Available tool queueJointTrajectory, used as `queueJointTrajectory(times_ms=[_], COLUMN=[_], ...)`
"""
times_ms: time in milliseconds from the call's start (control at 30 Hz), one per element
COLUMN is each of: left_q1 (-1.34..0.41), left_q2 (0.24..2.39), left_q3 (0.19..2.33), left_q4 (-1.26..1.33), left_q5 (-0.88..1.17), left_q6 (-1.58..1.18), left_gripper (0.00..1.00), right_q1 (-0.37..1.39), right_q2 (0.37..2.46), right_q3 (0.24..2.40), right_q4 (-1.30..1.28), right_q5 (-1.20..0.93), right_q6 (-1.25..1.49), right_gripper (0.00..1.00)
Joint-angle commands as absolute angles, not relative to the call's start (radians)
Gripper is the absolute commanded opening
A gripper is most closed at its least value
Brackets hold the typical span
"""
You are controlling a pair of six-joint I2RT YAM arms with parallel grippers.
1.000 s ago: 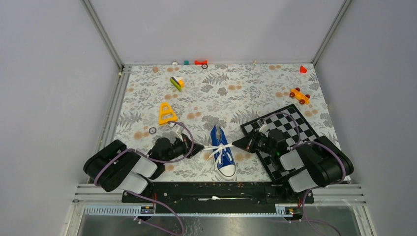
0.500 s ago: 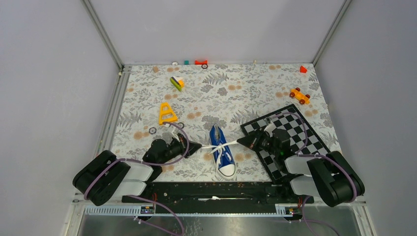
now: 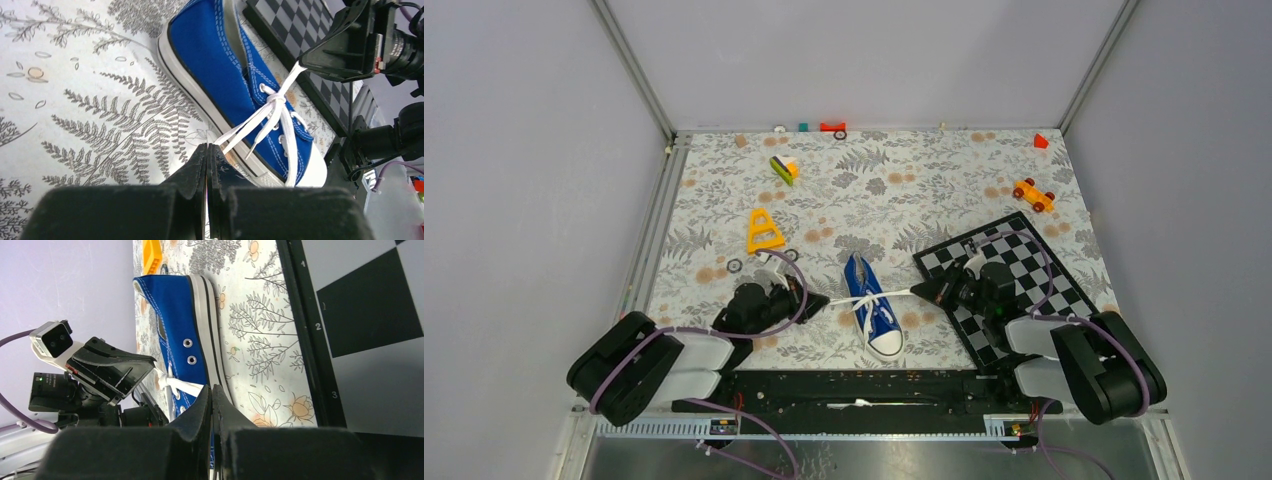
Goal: Tie the shoes
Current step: Tie the shoelace on the shoe.
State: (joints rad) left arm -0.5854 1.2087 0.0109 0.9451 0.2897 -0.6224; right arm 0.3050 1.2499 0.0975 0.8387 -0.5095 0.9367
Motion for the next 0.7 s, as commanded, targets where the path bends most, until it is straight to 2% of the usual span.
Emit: queueJointTrajectory(times_ms=[0,300,667], left_q1=[-0.571,-0.571,-0.587], left_q2=[1.259,1.295,1.301], left_q3=[-0.039,-0.059,0.033], left_q4=[0.965,1.009,1.051], left_q5=[0.207,0.150,0.297], left_q6=[-0.614,-0.641,-0.669], left_gripper=[0.00,0.00,0.00], right_q1=[0.282,0.247,0.246], right_q2=[1.284,1.329,1.273], right_q3=[0.098,0.078,0.107], right_q4=[0.863,0.915,0.879], right_q5=[-0.477,-0.497,-0.562], right_q6=[0.902,0.906,0.891], right_gripper=[0.00,0.00,0.00])
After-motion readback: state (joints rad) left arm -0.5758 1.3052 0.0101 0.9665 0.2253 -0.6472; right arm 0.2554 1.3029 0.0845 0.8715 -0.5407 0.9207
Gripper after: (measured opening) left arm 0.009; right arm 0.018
